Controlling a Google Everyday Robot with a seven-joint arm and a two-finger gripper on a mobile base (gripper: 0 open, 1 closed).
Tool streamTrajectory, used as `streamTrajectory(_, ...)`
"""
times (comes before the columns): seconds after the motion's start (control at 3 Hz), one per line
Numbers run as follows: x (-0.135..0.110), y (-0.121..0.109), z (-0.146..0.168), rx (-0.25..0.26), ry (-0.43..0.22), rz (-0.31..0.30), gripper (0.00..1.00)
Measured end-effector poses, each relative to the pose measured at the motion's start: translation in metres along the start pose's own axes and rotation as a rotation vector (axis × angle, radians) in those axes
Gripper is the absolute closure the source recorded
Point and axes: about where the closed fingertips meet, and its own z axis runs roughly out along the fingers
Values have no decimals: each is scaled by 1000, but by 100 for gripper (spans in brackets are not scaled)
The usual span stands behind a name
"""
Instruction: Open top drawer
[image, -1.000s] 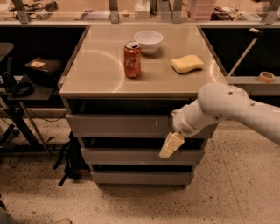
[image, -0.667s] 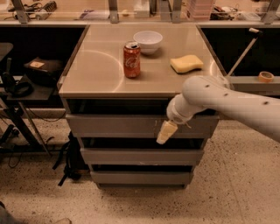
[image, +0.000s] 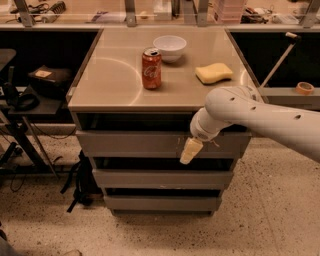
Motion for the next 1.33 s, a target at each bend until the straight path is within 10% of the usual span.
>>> streamTrajectory(0.67, 49, 24, 22, 165, 70, 4, 0)
streamTrajectory(1.33, 47, 22, 18, 165, 70, 4, 18)
